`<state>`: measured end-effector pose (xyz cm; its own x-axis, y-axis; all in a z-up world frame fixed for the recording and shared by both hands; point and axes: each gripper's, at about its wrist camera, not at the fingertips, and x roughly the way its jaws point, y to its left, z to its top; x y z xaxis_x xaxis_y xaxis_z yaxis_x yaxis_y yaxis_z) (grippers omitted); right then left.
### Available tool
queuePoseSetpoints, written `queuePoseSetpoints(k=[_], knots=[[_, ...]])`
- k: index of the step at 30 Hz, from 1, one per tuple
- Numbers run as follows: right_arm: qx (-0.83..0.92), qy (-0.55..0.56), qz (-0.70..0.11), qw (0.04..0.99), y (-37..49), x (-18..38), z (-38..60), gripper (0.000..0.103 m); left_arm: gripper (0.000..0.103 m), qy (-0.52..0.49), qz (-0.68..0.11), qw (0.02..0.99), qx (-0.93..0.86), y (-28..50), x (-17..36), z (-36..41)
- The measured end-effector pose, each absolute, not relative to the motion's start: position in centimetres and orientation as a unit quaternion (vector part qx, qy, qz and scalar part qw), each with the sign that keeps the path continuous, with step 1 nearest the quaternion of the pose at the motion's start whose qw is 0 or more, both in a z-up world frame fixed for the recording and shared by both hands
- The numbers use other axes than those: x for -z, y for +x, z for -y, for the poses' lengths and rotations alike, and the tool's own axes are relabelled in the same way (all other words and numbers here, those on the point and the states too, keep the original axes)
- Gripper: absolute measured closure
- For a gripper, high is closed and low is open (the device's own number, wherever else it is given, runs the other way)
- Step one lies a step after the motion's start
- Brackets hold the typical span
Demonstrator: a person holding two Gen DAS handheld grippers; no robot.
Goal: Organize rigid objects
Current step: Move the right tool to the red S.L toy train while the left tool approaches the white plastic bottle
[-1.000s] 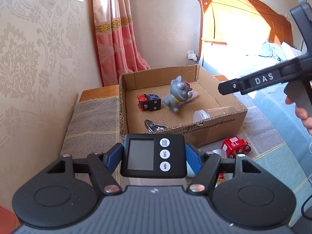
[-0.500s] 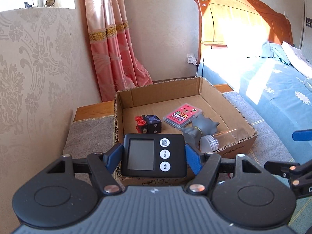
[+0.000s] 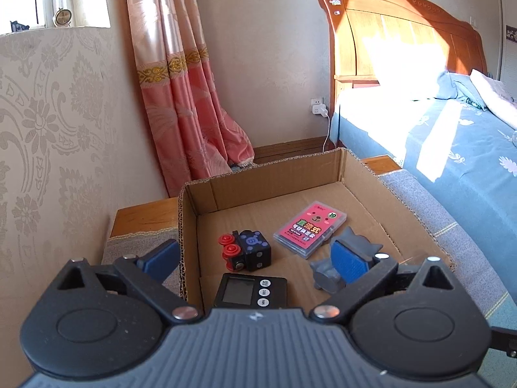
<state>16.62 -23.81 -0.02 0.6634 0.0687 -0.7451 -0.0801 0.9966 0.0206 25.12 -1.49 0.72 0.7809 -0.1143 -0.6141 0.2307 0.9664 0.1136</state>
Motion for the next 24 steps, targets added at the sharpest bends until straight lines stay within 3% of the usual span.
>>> queuePoseSetpoints(k=[11, 24], knots=[[-0.037, -0.006, -0.414, 0.910, 15.9, 1.1, 23.6, 0.000, 0.001, 0.064, -0.330, 0.940, 0.059, 19.6, -0.2, -0.7], [-0.057, -0.035, -0.436, 0.897, 15.2, 5.7, 22.4, 0.000, 0.001, 0.023, -0.378, 0.925, 0.037, 13.3, 5.1, -3.3]])
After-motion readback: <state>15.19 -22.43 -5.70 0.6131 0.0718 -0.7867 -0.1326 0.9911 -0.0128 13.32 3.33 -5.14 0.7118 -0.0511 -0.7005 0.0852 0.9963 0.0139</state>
